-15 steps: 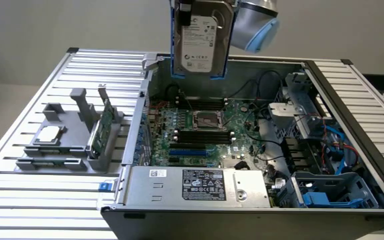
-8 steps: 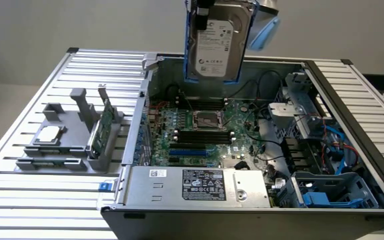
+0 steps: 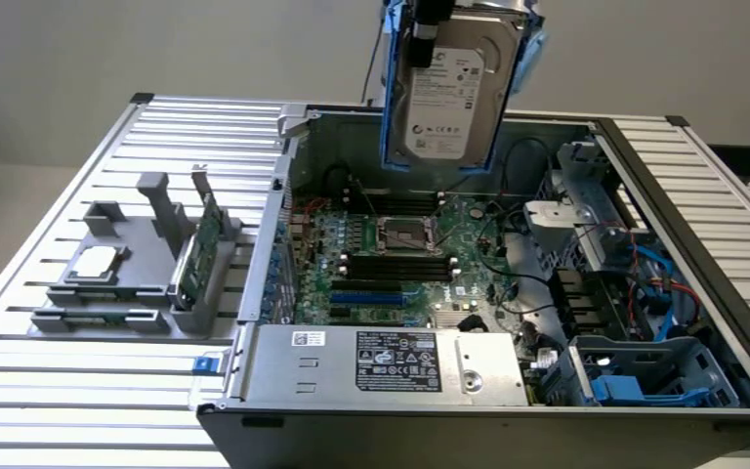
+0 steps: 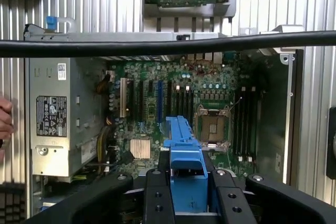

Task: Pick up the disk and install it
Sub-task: 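Pick up the disk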

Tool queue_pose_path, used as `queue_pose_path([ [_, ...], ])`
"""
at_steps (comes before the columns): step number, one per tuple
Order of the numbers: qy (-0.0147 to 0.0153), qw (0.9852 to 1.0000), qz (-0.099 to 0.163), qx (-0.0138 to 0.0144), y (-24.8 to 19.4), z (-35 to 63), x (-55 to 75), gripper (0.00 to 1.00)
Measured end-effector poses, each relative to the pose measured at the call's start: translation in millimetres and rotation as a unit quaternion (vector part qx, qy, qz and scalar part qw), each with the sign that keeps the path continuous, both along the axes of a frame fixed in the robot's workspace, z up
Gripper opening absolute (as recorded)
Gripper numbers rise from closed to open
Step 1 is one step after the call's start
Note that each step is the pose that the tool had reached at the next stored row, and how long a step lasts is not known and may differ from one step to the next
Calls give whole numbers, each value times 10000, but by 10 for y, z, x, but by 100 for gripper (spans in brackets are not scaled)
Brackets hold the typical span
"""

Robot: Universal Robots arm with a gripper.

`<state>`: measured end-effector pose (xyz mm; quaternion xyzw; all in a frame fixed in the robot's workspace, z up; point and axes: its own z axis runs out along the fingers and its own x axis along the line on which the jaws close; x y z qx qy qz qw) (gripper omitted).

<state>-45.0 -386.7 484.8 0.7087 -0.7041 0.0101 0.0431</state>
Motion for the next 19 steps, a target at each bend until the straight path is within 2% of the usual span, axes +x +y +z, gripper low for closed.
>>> queue_pose_path([
  [1,1,10000,0,9,-17,0,25,33],
  [2,1,10000,0,30,-29,0,48,33],
  [3,2,10000,0,59,-38,1,66,33],
  [7,8,9998,-1,210,-73,10,129,33],
  [9,12,9997,0,258,-97,29,160,33],
  [11,19,9996,0,276,-128,71,189,33],
  [14,31,9996,-1,279,-196,135,225,33],
  [19,76,9996,-2,280,-360,181,274,33],
])
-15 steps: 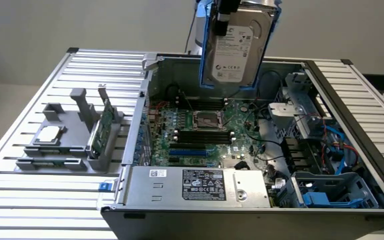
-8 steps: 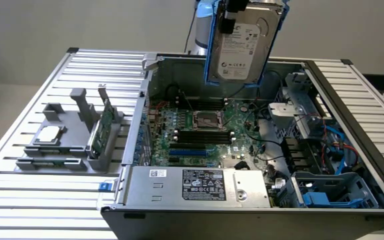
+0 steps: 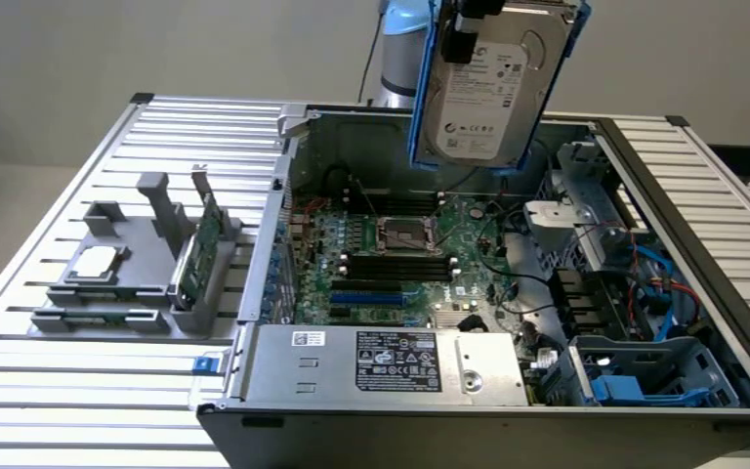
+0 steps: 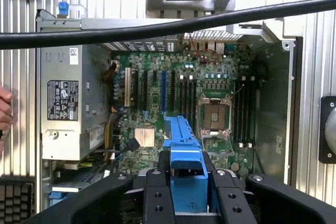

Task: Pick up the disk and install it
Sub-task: 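Pick up the disk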

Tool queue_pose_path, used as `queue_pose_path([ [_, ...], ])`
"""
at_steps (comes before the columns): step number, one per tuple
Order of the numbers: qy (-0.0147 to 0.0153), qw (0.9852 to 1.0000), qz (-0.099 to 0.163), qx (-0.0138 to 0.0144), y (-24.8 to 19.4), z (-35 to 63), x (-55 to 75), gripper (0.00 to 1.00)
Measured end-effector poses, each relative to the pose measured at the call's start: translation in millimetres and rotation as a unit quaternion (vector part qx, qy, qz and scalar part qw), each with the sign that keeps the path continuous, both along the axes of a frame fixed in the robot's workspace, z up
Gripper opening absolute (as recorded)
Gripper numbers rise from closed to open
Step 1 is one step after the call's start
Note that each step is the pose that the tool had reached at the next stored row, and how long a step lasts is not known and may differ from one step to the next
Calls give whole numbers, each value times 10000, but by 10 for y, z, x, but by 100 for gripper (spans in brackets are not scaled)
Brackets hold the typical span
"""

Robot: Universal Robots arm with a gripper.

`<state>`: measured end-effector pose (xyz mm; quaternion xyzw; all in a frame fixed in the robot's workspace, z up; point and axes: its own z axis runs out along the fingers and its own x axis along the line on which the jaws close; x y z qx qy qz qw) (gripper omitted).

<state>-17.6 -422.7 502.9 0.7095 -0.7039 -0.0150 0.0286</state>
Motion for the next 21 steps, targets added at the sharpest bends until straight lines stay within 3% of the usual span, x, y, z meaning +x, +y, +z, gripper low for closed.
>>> queue_pose_path([
  [5,41,10000,0,0,-159,4,80,33],
  [21,95,10000,0,0,-603,4,450,33],
])
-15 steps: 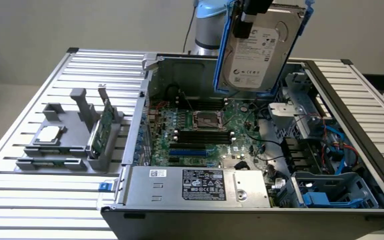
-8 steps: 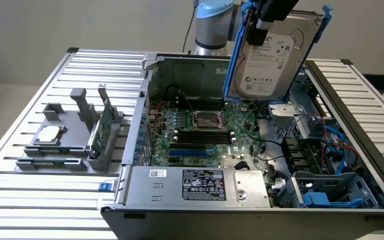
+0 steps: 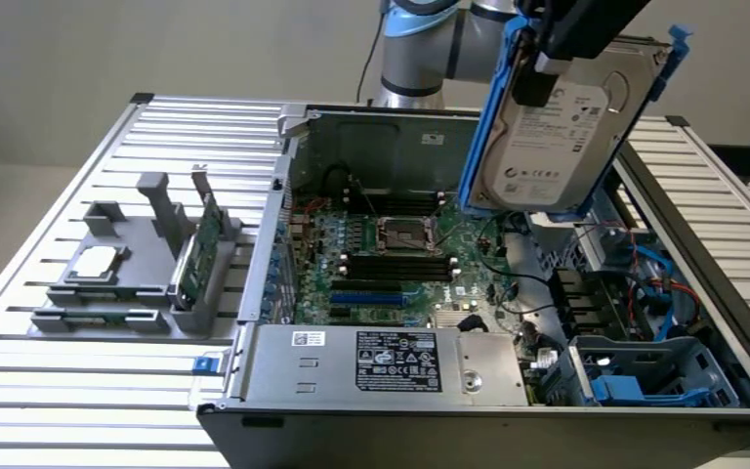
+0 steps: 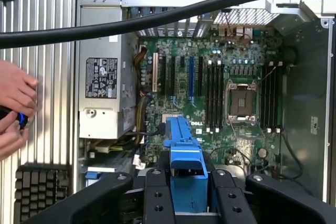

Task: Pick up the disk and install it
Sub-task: 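Pick up the disk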

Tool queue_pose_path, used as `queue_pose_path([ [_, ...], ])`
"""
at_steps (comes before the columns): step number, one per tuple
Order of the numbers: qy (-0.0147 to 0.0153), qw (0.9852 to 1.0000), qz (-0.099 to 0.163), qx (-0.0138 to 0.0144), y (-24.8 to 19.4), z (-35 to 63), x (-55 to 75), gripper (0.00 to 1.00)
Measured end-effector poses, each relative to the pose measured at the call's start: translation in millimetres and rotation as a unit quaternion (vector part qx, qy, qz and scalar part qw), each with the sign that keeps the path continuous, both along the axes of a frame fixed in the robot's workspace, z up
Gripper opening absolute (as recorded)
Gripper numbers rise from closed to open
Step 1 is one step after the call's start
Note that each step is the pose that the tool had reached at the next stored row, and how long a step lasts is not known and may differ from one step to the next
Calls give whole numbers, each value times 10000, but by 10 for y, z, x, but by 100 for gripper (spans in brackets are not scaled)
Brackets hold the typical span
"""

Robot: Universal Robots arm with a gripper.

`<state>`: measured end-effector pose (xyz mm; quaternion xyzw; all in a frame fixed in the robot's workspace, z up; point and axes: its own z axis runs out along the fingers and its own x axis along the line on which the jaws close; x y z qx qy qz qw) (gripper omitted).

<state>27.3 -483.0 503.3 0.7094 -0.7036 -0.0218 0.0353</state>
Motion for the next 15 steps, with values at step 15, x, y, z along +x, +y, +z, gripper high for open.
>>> queue_pose_path([
  [15,55,10000,0,0,-445,-1,284,33],
])
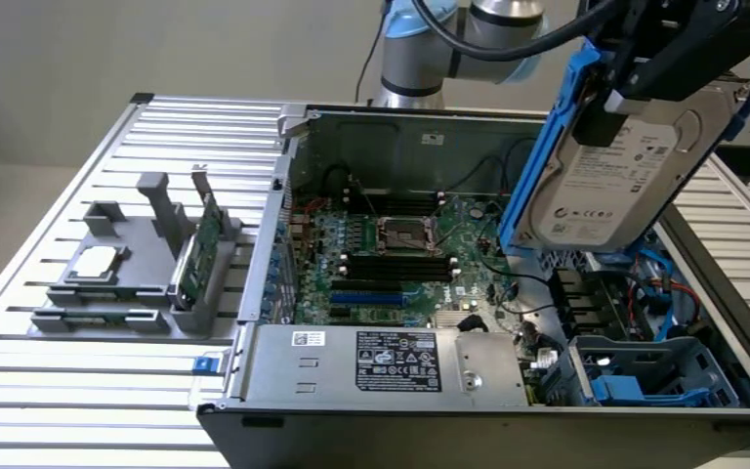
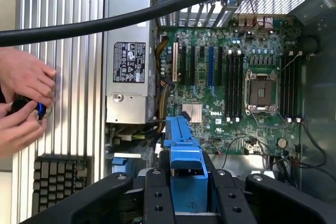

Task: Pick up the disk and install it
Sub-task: 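Pick up the disk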

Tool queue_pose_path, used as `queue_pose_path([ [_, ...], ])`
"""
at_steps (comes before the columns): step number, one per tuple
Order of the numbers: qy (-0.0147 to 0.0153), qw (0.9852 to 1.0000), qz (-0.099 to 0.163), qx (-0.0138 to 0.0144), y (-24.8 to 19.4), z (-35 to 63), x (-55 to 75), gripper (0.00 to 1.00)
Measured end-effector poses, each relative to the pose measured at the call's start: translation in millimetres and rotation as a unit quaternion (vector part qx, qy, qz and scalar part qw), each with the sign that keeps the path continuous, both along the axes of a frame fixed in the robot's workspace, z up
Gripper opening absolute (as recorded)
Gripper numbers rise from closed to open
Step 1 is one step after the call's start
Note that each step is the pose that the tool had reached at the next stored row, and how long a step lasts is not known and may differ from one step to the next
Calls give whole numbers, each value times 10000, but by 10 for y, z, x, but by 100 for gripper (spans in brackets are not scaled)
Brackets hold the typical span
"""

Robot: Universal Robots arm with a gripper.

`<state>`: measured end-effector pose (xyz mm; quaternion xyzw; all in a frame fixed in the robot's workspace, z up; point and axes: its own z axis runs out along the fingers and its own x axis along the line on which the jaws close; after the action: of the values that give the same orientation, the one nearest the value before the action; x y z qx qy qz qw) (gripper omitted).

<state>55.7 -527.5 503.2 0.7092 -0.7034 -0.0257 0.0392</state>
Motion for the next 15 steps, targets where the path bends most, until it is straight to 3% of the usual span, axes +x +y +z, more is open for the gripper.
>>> queue_pose_path([
  [10,14,10000,0,3,-315,-8,166,33],
  [15,14,10000,0,28,-459,-44,233,33],
])
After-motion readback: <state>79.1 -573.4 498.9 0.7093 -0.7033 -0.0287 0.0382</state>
